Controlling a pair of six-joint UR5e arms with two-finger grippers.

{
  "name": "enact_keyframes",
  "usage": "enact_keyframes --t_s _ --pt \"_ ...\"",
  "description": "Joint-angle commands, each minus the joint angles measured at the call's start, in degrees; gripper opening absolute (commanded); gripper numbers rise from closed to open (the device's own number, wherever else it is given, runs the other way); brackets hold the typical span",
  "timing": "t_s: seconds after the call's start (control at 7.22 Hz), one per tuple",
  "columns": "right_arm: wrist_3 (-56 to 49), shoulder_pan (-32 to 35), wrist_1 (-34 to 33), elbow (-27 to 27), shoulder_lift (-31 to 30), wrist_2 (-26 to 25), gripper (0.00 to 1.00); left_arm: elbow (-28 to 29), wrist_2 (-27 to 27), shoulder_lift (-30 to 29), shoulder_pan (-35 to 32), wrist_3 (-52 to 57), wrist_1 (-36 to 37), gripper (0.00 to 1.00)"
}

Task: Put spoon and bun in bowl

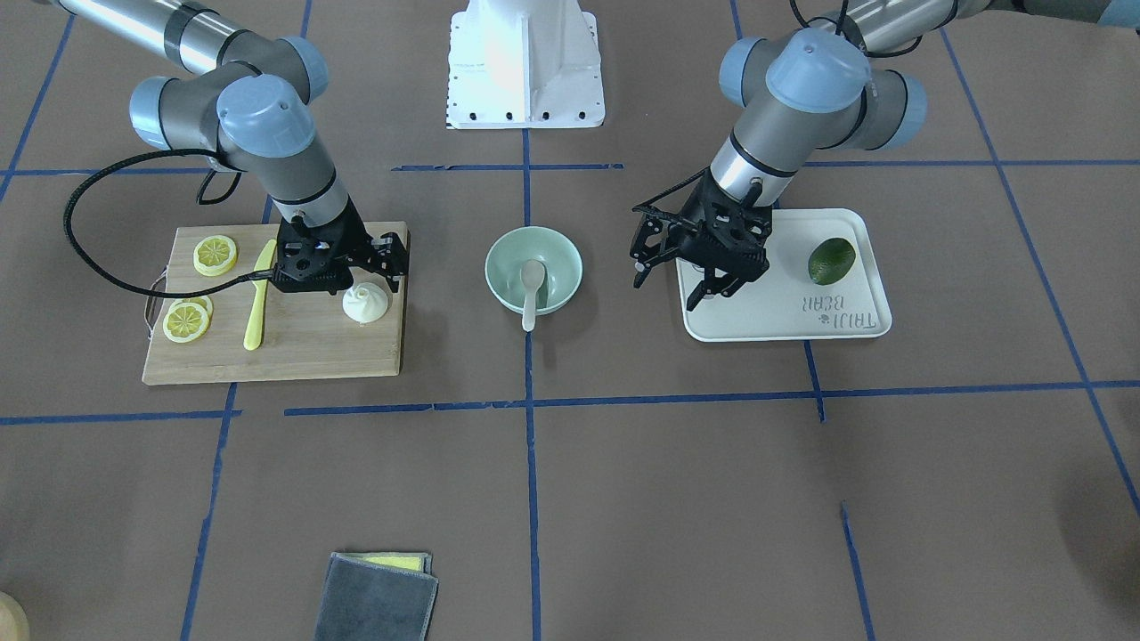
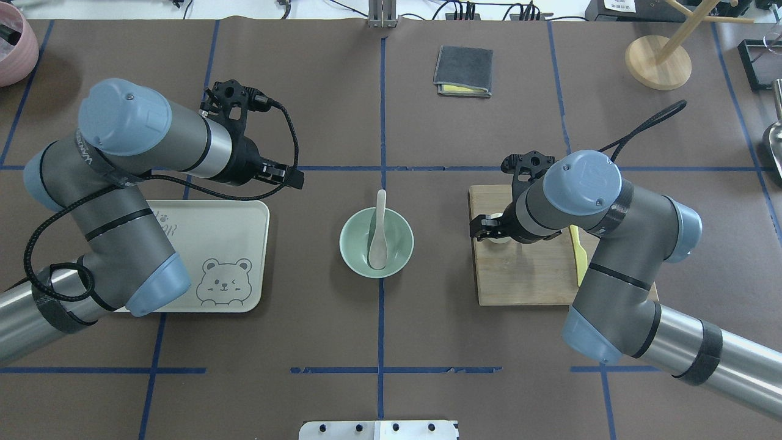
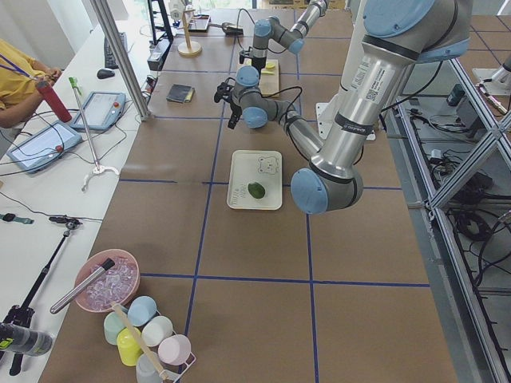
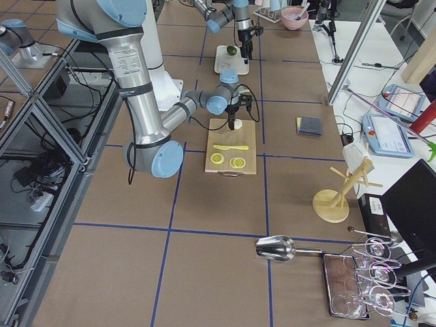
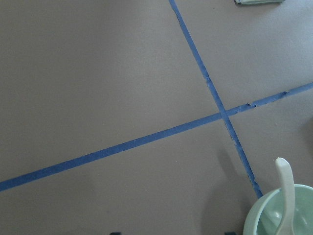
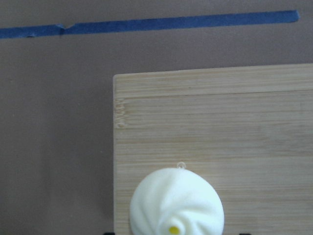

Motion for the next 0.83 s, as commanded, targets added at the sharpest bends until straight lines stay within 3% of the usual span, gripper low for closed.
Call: enact_keyframes --t_s 0.0,0.14,0.69 --pt "0.00 -0.04 -0.30 -0.03 -0.03 -0.15 0.63 0.00 0.06 0.03 0.00 0.09 0.00 0.76" --pt "0.00 -0.04 -0.56 -0.03 -0.03 -0.15 0.53 0.00 0.06 0.12 -0.09 0.18 0.00 0.76" --pt "0.00 0.40 -0.65 0.24 -0.12 -0.15 0.45 0.00 0.06 0.12 -0.18 0.26 0.00 0.76"
